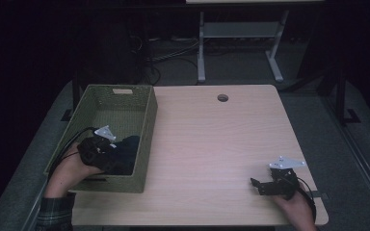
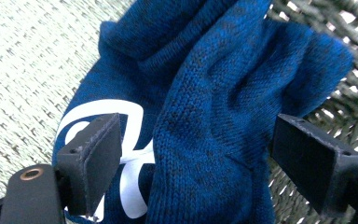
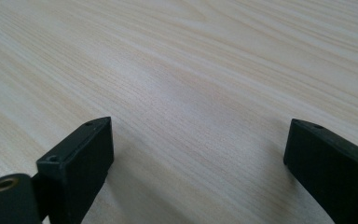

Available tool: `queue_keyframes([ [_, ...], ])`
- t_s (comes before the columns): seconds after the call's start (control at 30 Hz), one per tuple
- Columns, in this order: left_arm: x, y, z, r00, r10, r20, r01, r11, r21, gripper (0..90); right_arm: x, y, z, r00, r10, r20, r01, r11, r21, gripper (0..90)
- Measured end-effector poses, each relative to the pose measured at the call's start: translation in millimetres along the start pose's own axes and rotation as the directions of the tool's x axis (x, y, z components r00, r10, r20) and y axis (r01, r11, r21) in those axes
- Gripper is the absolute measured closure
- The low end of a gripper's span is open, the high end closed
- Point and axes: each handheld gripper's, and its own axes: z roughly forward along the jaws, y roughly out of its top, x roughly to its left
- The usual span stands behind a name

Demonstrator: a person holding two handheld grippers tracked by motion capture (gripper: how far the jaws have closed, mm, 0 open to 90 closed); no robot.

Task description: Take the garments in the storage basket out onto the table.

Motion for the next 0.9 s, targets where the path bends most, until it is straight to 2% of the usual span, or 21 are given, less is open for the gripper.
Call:
queue_keyframes([
  [0.13,0.3,0.7,6.0,0.9998,0.008,0.016,-0.008,0.9996,0.028,16.2,0.0,0.0,0.0,1.0000,0.000,0.000,0.000,1.000,0.000,8.0],
  [0.37,3.5,0.2,14.1,0.9990,-0.012,0.043,0.009,0.9984,0.056,16.9,0.0,0.0,0.0,1.0000,0.000,0.000,0.000,1.000,0.000,8.0],
  [0.53,6.5,-0.7,16.4,0.9974,-0.024,0.068,0.019,0.9980,0.061,22.9,0.0,0.0,0.0,1.0000,0.000,0.000,0.000,1.000,0.000,8.0],
  [0.63,7.0,-0.3,17.6,0.9966,-0.022,0.079,0.016,0.9974,0.071,28.5,0.0,0.0,0.0,1.0000,0.000,0.000,0.000,1.000,0.000,8.0],
  [0.8,10.0,-0.7,17.5,0.9954,-0.040,0.087,0.034,0.9966,0.076,47.4,0.0,0.0,0.0,1.0000,0.000,0.000,0.000,1.000,0.000,8.0],
  [0.9,10.3,-0.5,17.0,0.9939,-0.034,0.105,0.027,0.9970,0.073,58.4,0.0,0.0,0.0,1.0000,0.000,0.000,0.000,1.000,0.000,8.0],
])
